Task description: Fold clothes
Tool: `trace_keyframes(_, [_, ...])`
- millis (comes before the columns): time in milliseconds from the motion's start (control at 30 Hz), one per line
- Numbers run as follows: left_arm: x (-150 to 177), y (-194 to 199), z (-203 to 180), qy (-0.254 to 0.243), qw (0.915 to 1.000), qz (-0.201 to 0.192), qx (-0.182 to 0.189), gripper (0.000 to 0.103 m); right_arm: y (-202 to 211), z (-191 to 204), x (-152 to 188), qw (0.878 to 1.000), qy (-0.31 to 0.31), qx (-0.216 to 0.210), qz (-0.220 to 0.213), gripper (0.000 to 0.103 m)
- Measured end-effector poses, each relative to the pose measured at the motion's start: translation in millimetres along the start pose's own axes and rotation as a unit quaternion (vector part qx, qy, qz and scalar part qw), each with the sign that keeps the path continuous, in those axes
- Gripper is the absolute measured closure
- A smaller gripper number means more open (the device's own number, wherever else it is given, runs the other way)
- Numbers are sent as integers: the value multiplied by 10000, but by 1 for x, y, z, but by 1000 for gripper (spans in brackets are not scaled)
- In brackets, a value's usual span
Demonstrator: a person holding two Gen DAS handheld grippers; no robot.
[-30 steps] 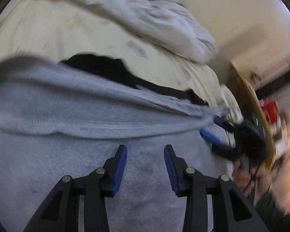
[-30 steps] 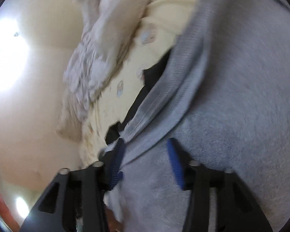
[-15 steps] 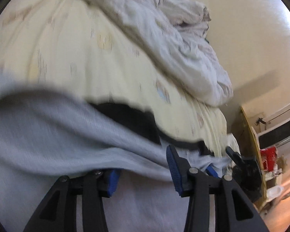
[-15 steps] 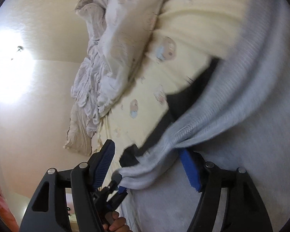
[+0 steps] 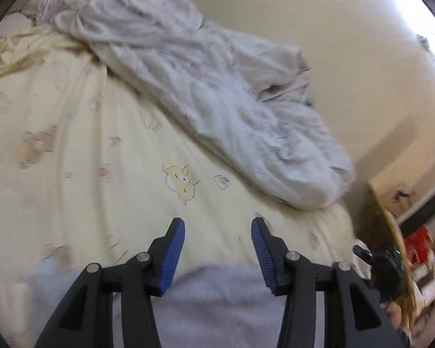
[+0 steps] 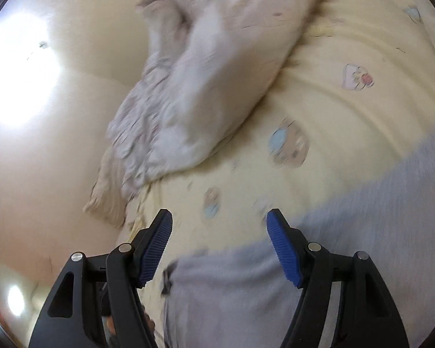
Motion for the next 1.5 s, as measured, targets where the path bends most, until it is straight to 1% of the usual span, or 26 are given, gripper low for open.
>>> trace_keyframes(67, [23,27,6,51,10000,76,-36,55,12,9,25,9996,152,-157,158,31])
trace_keyframes(133, [48,37,15,154,9991,337,-185,55,18,8,58,9986,166,-311,399,31])
trace_keyframes(200, [68,35,26,285,9970,645,-327,55,20,3,86,9975,82,-387,586,31])
trace_keyframes(300, [77,19,37,186,9942,890,-567,55,20,-10,121,9958,-146,-417,799,31])
trace_keyframes(367, [74,9,45,88,9928,918,-760,55,20,-19,135,9953,-316,-378,829,31])
trace_keyframes(433, [66,5,61,248,9919,838,-917,55,21,-23,143,9939,-489,-410,898,31])
trace_keyframes(500, [56,2,76,374,9909,726,-1074,55,26,-22,144,9942,-470,-397,878,31])
trace_keyframes(567, [33,8,83,257,9913,397,-1231,55,34,-20,140,9954,-361,-360,816,31])
trace_keyframes(633, [3,18,82,13,9909,-62,-1347,55,42,-19,137,9963,-263,-325,754,31])
trace_keyframes(733, [-24,30,79,96,9913,-438,-1234,55,53,-21,136,9966,-316,-344,673,31])
trace_keyframes(800, [-28,36,72,102,9932,-488,-1054,54,58,-25,140,9965,-374,-368,655,31])
trace_keyframes(867, [-14,35,64,-18,9944,-280,-1022,52,60,-29,146,9959,-466,-406,664,31])
trace_keyframes(967, [22,18,49,-171,9961,358,-785,52,61,-35,153,9954,-571,-399,659,31])
trace_keyframes(1000, [35,7,40,-235,9959,635,-593,52,60,-37,154,9955,-585,-374,646,31])
trace_keyframes(1033, [48,-3,32,-322,9944,904,-434,52,60,-40,155,9956,-589,-336,642,31])
trace_keyframes(1067, [61,-14,26,-478,9918,1114,-409,52,59,-43,156,9959,-567,-279,648,31])
trace_keyframes(1100, [69,-21,24,-661,9888,1208,-578,52,60,-46,155,9963,-543,-221,630,31])
trace_keyframes(1133, [74,-28,30,-780,9846,1258,-930,52,65,-49,147,9973,-505,-153,512,31])
trace_keyframes(1167, [76,-33,42,-706,9810,1271,-1286,52,71,-53,139,9981,-467,-85,393,31])
trace_keyframes(1200, [76,-36,51,-592,9786,1250,-1525,52,76,-56,131,9987,-428,-17,275,31])
trace_keyframes(1267, [72,-31,49,-218,9845,1064,-1374,52,88,-63,113,9993,-341,140,20,31])
trace_keyframes(1333, [77,-27,27,-262,9875,1103,-1094,52,105,-73,83,9981,-167,517,-284,31])
trace_keyframes(1367, [86,-25,9,-367,9888,1178,-835,52,109,-79,69,9972,-108,673,-315,31])
trace_keyframes(1400, [98,-25,-5,-472,9883,1282,-685,52,111,-86,58,9964,-94,784,-317,31])
trace_keyframes(1467, [131,-25,-31,-592,9850,1553,-474,52,109,-106,36,9938,-101,1093,-186,31])
trace_keyframes(1500, [148,-27,-35,-602,9823,1716,-458,52,106,-117,26,9919,-96,1267,-83,32])
Point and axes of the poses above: each gripper's, at about its wrist camera, not at the fingertips, and y roughly against the way its jaws point, z to its left, x to its underside, the point moved 8 cm from there along -y, roughly the way its jaws point, and after that the axes turned 7 degrees about x, right-handed, at the moved point
